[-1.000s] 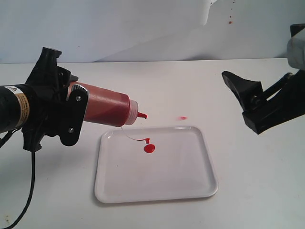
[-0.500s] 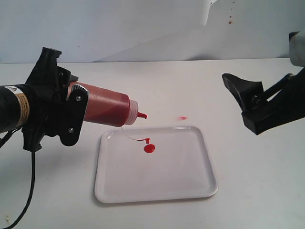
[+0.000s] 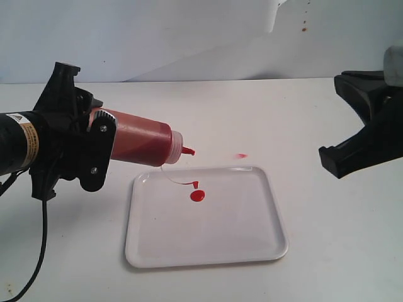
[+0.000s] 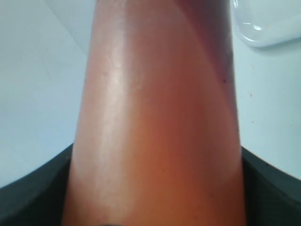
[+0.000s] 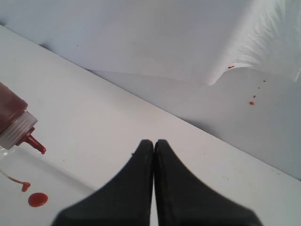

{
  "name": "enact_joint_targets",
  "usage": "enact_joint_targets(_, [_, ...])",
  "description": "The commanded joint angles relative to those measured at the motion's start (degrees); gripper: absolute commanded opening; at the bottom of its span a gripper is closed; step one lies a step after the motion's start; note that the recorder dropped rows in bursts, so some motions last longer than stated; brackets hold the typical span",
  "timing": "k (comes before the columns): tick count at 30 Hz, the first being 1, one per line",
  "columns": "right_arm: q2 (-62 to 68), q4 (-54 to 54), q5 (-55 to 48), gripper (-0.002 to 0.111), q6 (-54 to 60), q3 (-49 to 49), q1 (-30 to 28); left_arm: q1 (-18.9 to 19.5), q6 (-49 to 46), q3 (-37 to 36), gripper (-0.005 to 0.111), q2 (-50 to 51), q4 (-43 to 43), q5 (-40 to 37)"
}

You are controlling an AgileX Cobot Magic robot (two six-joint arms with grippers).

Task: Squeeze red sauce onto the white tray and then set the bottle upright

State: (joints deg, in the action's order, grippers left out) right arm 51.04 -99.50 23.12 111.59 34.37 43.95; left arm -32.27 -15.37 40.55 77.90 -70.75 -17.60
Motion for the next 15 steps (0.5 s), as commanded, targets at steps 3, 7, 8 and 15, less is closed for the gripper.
enact_joint_targets(3, [-0.1, -0.3, 0.0, 0.000, 0.4, -0.2, 0.1, -0.3, 2.9, 0.3, 0.000, -0.4, 2.5, 1.2])
enact_joint_targets(7, [-0.1, -0.3, -1.3, 0.000, 0.4, -0.2, 0.1, -0.3, 3.3, 0.3, 0.000, -0.4, 4.7, 1.3])
enact_joint_targets(8, [-0.1, -0.3, -1.4, 0.000, 0.4, -0.2, 0.1, -0.3, 3.5, 0.3, 0.000, -0.4, 5.6, 1.3])
enact_joint_targets(15, [-0.1, -0.3, -2.8, 0.000, 0.4, -0.2, 0.1, -0.3, 5.3, 0.3, 0.000, -4.8, 10.5, 1.5])
